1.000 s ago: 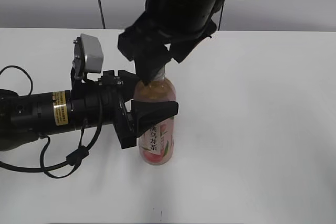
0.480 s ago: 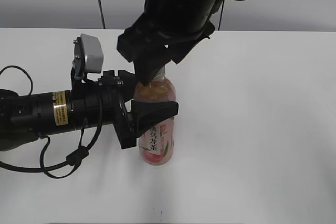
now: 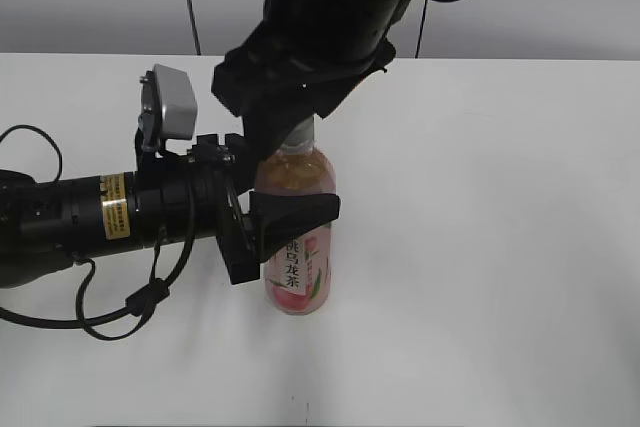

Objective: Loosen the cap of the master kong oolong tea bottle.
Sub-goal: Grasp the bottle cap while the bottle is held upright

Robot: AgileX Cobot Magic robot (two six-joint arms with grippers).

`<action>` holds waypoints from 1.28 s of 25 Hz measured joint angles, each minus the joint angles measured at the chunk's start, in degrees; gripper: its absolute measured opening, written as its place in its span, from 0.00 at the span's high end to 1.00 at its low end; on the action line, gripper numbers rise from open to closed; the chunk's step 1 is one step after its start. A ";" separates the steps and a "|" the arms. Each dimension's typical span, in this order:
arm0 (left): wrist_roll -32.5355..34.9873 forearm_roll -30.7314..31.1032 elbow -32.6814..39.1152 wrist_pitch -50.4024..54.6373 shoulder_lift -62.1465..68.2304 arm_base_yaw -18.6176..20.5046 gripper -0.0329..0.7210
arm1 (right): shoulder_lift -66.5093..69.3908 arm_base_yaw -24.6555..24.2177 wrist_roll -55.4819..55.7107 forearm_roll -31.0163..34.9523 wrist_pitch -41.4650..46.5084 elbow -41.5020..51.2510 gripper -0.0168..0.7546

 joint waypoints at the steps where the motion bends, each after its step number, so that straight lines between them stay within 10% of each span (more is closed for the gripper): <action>1: 0.00 0.00 0.00 0.00 0.00 0.00 0.34 | 0.13 0.00 0.00 -0.12 -0.06 0.00 0.31; 9: 0.00 0.06 -0.06 0.00 0.00 0.00 0.34 | 2.65 0.00 -0.09 -2.52 -0.58 0.00 0.32; 16: 0.00 0.06 -0.06 0.00 0.00 0.00 0.34 | 2.72 0.00 -0.15 -3.77 -0.35 -1.54 0.62; 32: 0.00 0.23 -0.06 0.00 0.00 0.00 0.34 | 3.57 0.00 -17.21 -3.87 1.62 -2.92 0.62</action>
